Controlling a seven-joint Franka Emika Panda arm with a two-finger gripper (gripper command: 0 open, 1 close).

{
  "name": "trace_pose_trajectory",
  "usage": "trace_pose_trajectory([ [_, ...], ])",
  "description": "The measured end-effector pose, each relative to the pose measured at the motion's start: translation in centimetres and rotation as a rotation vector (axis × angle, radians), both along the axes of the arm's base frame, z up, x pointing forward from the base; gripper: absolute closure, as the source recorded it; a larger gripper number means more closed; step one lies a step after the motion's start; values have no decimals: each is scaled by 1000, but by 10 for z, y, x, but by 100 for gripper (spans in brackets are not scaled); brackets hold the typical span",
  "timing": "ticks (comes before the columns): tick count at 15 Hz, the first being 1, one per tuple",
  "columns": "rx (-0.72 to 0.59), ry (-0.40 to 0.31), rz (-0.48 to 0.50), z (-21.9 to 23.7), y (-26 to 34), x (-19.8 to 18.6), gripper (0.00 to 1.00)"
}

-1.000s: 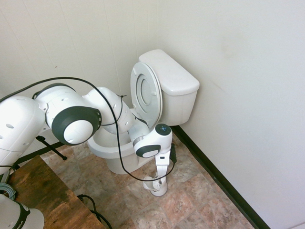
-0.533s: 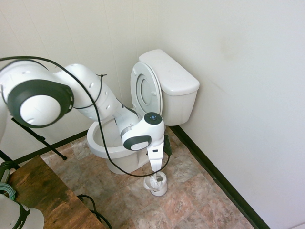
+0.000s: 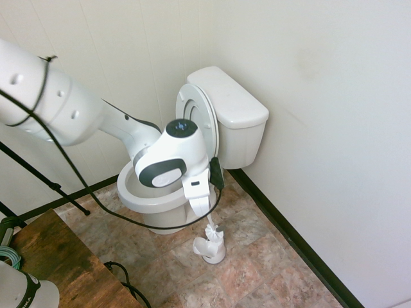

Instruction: Clean the toilet

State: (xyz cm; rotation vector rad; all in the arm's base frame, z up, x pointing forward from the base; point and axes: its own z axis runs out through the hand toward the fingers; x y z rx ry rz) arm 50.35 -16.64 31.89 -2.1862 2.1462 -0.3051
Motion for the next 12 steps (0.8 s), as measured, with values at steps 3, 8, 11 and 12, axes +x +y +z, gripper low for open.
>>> trace_pose_trajectory([
  [3,-21,-22,38,56,44,1,100],
  [8,-43,-56,142,95,148,-2,100],
  [11,-53,-76,205,102,209,-7,100],
  [12,-53,-77,226,100,228,-9,100],
])
